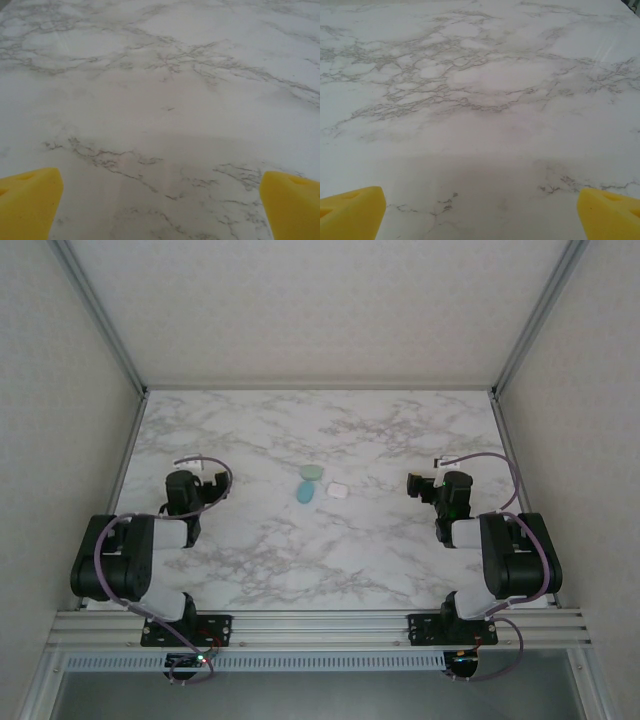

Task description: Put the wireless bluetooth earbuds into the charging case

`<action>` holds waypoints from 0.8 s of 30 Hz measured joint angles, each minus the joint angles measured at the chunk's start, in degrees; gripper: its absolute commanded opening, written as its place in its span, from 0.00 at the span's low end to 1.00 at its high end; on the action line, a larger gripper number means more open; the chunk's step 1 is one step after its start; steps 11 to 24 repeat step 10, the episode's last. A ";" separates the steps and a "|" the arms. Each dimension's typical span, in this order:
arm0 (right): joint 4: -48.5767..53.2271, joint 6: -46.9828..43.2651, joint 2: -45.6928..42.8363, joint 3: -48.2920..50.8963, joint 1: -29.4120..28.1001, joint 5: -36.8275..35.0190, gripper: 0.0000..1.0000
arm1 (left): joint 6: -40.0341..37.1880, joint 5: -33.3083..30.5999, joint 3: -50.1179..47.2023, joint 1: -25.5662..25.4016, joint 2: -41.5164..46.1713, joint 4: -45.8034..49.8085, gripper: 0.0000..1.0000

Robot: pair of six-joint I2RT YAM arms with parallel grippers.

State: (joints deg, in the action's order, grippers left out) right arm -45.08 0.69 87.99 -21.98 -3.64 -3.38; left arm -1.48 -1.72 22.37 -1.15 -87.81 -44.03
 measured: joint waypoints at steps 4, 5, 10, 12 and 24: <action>-0.11 0.00 0.00 0.00 0.00 0.00 0.99 | 0.83 -0.31 0.02 0.31 -0.04 -1.42 1.00; -0.11 0.00 0.00 0.00 0.00 0.00 0.99 | 0.87 -0.31 0.02 0.15 -0.04 -1.46 1.00; -0.11 0.00 0.00 0.00 0.00 0.00 0.99 | 1.29 -0.46 0.02 0.07 -0.04 -1.64 1.00; -0.11 0.00 0.00 0.00 0.00 0.00 0.99 | 1.29 -0.46 0.02 0.07 -0.04 -1.64 1.00; -0.11 0.00 0.00 0.00 0.00 0.00 0.99 | 1.29 -0.46 0.02 0.07 -0.04 -1.64 1.00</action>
